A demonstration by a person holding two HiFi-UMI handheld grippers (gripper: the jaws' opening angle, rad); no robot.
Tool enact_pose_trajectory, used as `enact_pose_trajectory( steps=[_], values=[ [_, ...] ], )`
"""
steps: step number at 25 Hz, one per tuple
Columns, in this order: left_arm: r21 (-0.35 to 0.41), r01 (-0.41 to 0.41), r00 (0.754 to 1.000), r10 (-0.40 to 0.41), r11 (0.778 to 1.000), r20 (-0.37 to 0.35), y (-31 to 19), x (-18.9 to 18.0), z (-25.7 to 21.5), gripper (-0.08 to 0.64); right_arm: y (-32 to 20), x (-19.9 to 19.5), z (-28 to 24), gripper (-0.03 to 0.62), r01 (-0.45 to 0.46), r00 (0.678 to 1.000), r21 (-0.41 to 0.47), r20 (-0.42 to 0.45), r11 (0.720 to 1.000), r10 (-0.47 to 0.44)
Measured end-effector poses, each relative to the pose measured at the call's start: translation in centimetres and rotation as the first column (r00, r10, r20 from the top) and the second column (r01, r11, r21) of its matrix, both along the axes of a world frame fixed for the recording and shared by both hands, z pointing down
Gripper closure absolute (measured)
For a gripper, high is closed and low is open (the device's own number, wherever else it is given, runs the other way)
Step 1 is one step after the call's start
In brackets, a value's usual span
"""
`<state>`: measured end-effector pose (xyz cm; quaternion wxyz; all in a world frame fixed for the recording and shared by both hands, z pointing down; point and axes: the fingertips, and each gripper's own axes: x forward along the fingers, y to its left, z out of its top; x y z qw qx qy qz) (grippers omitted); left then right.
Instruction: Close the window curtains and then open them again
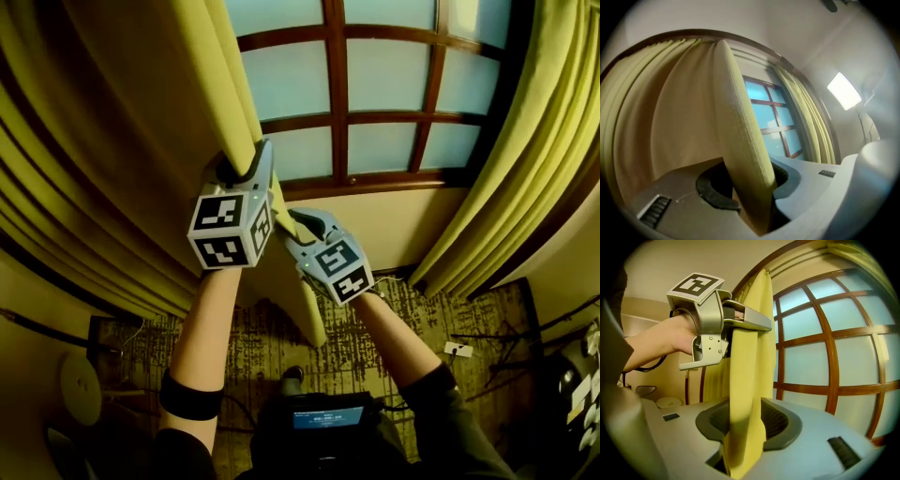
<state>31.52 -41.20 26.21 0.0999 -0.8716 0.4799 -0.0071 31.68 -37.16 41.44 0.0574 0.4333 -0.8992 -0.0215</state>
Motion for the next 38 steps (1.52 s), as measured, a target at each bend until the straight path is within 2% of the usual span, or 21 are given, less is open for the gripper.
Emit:
enact_pose_trajectory(
  steps=[2,5,8,11,15,20,22,25,27,29,32,38],
  values=[
    [-0.009,0.020,1.000,-0.020,1.000,0.000,1.1,-1.2,1.2,0.371,1.0,-0.5,0.4,0.399,0.035,0.999,-0.008,0.007,0.999,-0.035],
    [-0.040,0.054,0.999,-0.054,0.998,-0.001,3.0,-3.0,4.1,0.368,2.5,-0.8,1.3,0.388,0.073,0.997,-0.016,0.000,0.997,-0.073],
    [-0.107,0.081,0.996,-0.078,0.991,0.033,4.9,-4.3,8.3,0.343,3.9,0.2,3.1,0.383,0.084,0.996,-0.045,-0.003,0.995,-0.084],
    [-0.191,0.103,0.993,-0.092,0.976,0.068,6.5,-5.4,13.2,0.334,5.0,3.1,5.4,0.384,0.048,0.999,-0.094,0.011,0.994,-0.047],
    [-0.286,0.143,0.989,-0.123,0.948,0.086,8.6,-6.9,18.8,0.334,5.9,9.4,9.1,0.390,-0.067,0.997,-0.180,0.026,0.981,0.073],
    [-0.386,0.174,0.984,-0.146,0.906,0.102,12.3,-7.6,23.7,0.337,8.8,16.0,12.9,0.399,-0.175,0.980,-0.286,0.038,0.942,0.194],
    [-0.418,0.189,0.981,-0.157,0.888,0.110,13.8,-8.1,25.5,0.368,10.6,17.4,14.4,0.442,-0.194,0.975,-0.327,0.042,0.925,0.219],
    [-0.455,0.197,0.980,-0.160,0.869,0.118,14.9,-8.5,27.7,0.445,12.8,19.7,16.9,0.523,-0.265,0.954,-0.370,0.036,0.890,0.299],
    [-0.465,0.184,0.982,-0.142,0.866,0.123,15.4,-8.7,28.9,0.535,14.3,20.9,18.4,0.571,-0.326,0.929,-0.398,0.033,0.858,0.368],
    [-0.479,0.155,0.987,-0.111,0.864,0.118,15.8,-9.0,30.0,0.565,15.5,21.2,19.3,0.583,-0.374,0.907,-0.418,0.023,0.828,0.422],
    [-0.508,0.106,0.993,-0.060,0.855,0.105,16.3,-9.5,31.2,0.566,17.1,21.0,19.9,0.583,-0.428,0.882,-0.432,-0.009,0.794,0.471],
    [-0.540,0.077,0.994,-0.020,0.838,0.111,17.7,-14.4,33.0,0.566,19.4,16.4,21.1,0.581,-0.457,0.861,-0.460,-0.014,0.761,0.509]
  ],
)
